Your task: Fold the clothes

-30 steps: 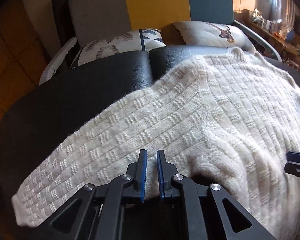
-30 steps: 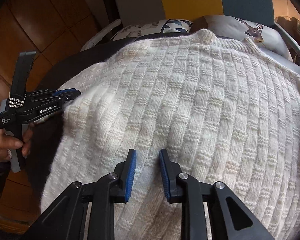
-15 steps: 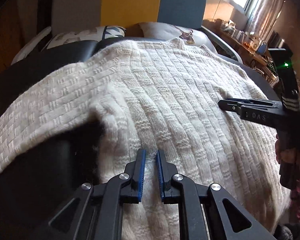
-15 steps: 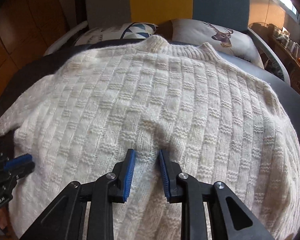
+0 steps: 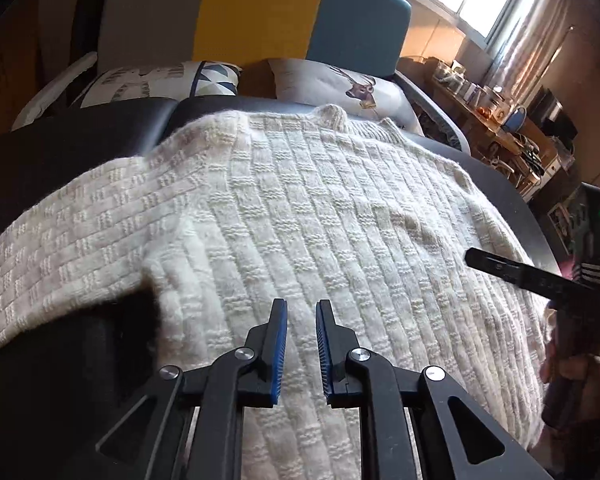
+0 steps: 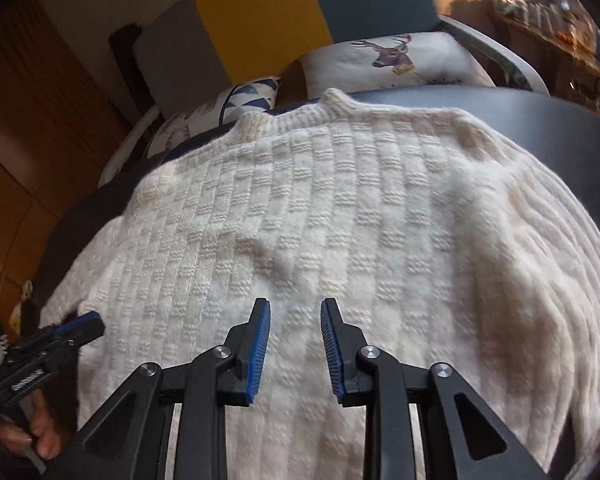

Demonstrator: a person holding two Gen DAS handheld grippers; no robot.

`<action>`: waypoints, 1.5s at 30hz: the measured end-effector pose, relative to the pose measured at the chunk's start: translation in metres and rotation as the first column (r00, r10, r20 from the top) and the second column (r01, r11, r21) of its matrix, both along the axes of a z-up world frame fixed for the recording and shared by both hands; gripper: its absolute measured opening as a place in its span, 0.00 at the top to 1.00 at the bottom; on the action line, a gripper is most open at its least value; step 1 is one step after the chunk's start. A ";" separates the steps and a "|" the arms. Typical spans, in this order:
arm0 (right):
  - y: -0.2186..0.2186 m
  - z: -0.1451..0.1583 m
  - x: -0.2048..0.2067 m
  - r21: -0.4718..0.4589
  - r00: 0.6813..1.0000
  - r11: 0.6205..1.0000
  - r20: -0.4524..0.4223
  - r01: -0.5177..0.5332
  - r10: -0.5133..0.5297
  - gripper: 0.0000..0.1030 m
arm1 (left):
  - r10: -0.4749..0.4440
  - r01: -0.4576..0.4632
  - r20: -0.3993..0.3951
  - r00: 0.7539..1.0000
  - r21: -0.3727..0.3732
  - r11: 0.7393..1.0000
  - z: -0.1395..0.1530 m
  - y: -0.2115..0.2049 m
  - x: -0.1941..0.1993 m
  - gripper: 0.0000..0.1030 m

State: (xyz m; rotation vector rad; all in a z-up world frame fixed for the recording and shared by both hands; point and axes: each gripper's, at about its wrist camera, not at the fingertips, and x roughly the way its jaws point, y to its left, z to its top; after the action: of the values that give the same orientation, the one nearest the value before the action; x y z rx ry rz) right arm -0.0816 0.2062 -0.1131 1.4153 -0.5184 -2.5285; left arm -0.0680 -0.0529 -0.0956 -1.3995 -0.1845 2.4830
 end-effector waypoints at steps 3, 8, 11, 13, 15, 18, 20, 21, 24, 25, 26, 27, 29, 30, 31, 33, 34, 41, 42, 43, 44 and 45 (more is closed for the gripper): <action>0.062 -0.001 0.047 -0.067 0.990 0.988 0.012 0.142 -0.141 0.73 | -0.044 0.044 0.016 0.999 -0.014 0.999 -0.008 0.024 0.001 0.85; 0.155 0.013 0.136 -0.002 0.924 0.924 -0.034 0.381 -0.381 0.70 | -0.114 0.115 0.020 0.993 -0.041 0.992 -0.013 0.060 0.009 0.85; 0.181 0.016 0.175 0.095 0.909 0.904 -0.057 0.416 -0.413 0.69 | -0.130 0.132 0.026 0.991 -0.053 0.990 -0.017 0.075 0.009 0.83; 0.185 0.013 0.190 0.135 0.914 0.903 -0.060 0.407 -0.402 0.69 | -0.133 0.135 0.025 0.991 -0.076 0.988 -0.019 0.082 0.009 0.80; 0.183 0.006 0.197 0.157 0.920 0.907 -0.054 0.391 -0.387 0.69 | -0.129 0.131 0.022 0.991 -0.086 0.988 -0.021 0.085 0.009 0.78; 0.170 0.000 0.194 0.196 0.939 0.919 -0.062 0.343 -0.337 0.69 | -0.124 0.125 0.023 0.992 -0.093 0.988 -0.022 0.087 0.009 0.77; 0.157 -0.003 0.186 0.250 0.956 0.922 -0.068 0.294 -0.286 0.69 | -0.123 0.124 0.023 0.992 -0.097 0.987 -0.022 0.087 0.010 0.76; 0.150 -0.005 0.181 0.284 0.962 0.920 -0.067 0.271 -0.263 0.69 | -0.123 0.125 0.021 0.992 -0.103 0.987 -0.023 0.087 0.010 0.76; 0.133 -0.017 0.167 0.407 0.978 0.890 -0.044 0.204 -0.204 0.69 | -0.121 0.122 0.015 0.992 -0.142 0.982 -0.023 0.093 0.012 0.76; 0.128 -0.022 0.162 0.459 0.981 0.869 -0.031 0.185 -0.192 0.69 | -0.120 0.121 0.014 0.993 -0.163 0.979 -0.023 0.096 0.012 0.75; 0.124 -0.028 0.157 0.510 0.983 0.845 -0.018 0.164 -0.180 0.69 | -0.115 0.116 0.012 0.993 -0.180 0.977 -0.023 0.099 0.013 0.75; 0.120 -0.032 0.154 0.553 0.984 0.819 -0.014 0.155 -0.177 0.69 | -0.111 0.110 0.009 0.994 -0.197 0.974 -0.022 0.101 0.013 0.74; 0.119 -0.035 0.149 0.600 0.980 0.781 -0.025 0.171 -0.195 0.69 | -0.102 0.100 0.003 0.995 -0.222 0.970 -0.022 0.105 0.014 0.74; 0.123 -0.035 0.149 0.587 0.974 0.785 -0.036 0.200 -0.222 0.70 | -0.095 0.092 0.000 0.995 -0.230 0.969 -0.022 0.106 0.015 0.74; 0.130 -0.033 0.149 0.564 0.966 0.792 -0.048 0.235 -0.254 0.81 | -0.089 0.085 -0.003 0.996 -0.234 0.969 -0.021 0.107 0.015 0.74; 0.148 -0.026 0.151 0.501 0.945 0.808 -0.068 0.310 -0.321 0.90 | -0.083 0.079 -0.007 0.997 -0.248 0.966 -0.020 0.108 0.016 0.73; 0.159 -0.019 0.154 0.449 0.931 0.821 -0.080 0.353 -0.357 0.96 | -0.082 0.077 -0.008 0.997 -0.255 0.964 -0.020 0.109 0.016 0.73; 0.234 0.012 0.176 0.194 0.825 0.802 -0.103 0.565 -0.556 0.96 | -0.062 0.057 -0.008 0.998 -0.276 0.959 -0.020 0.113 0.017 0.71; 0.247 0.009 0.179 0.167 0.803 0.787 -0.081 0.594 -0.590 0.96 | -0.060 0.055 -0.011 0.998 -0.278 0.959 -0.021 0.113 0.017 0.71; 0.261 0.004 0.183 0.134 0.779 0.769 -0.055 0.626 -0.625 0.96 | -0.060 0.054 -0.013 0.998 -0.280 0.958 -0.021 0.114 0.018 0.71; 0.274 -0.002 0.188 0.079 0.759 0.756 -0.033 0.650 -0.650 0.93 | -0.062 0.055 -0.016 0.998 -0.285 0.957 -0.021 0.114 0.018 0.71; 0.285 -0.008 0.193 0.011 0.745 0.745 -0.014 0.667 -0.667 0.93 | -0.065 0.057 -0.017 0.998 -0.289 0.956 -0.022 0.115 0.018 0.71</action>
State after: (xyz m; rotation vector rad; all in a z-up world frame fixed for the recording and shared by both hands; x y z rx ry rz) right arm 0.1111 0.4914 -0.1209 1.3957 -1.2003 -3.0664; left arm -0.0500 0.0618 -0.1171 -1.4532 0.2345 2.5529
